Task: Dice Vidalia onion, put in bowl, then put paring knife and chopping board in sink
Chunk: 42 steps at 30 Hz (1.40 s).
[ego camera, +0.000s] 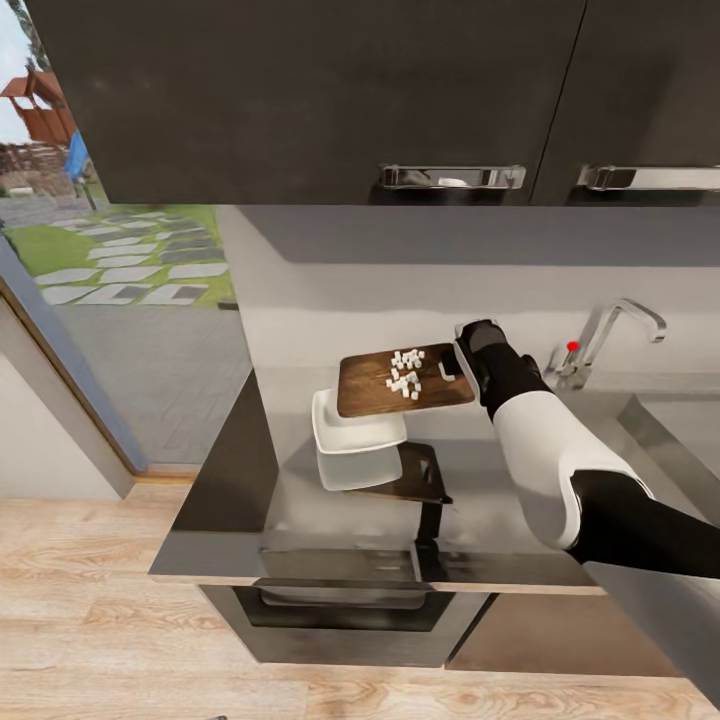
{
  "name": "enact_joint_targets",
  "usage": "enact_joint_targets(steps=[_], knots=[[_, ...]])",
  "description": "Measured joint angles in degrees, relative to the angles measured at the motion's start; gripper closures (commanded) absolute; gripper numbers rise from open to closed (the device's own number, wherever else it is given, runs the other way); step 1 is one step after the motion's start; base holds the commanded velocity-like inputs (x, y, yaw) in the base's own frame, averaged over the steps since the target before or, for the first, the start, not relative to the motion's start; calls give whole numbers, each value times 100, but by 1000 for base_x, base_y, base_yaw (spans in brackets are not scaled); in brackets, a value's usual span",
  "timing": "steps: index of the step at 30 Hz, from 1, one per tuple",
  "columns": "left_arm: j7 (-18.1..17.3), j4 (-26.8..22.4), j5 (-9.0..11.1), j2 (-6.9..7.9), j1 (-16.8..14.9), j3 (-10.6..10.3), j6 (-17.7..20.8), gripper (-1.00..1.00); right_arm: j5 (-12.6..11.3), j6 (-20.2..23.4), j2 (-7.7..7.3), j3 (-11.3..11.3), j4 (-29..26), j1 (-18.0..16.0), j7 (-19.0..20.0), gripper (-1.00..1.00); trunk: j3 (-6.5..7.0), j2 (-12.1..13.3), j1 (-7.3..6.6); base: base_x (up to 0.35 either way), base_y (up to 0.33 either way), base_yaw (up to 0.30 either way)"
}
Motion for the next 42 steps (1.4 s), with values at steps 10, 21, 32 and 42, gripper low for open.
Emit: enact_joint_targets(steps=[10,21,32,42], knots=[[0,2,4,8,0,0,2,-100,-1,-19,21,656,-312,-35,-24,100,1,0,0,0,0,0],[0,43,3,25,0,0,1,-100,-9,-56,1,753,-541,-33,10,100,0,0,0,0,0,0],[-1,78,4,81,0,0,1,-100,-52,-70,44,916,-649,-24,131,100,0,0,0,0,0,0],[4,138,6,124,0,23,-14,-100,-99,-168,103,1414,-556,-121,371,100,0,0,0,0,0,0]])
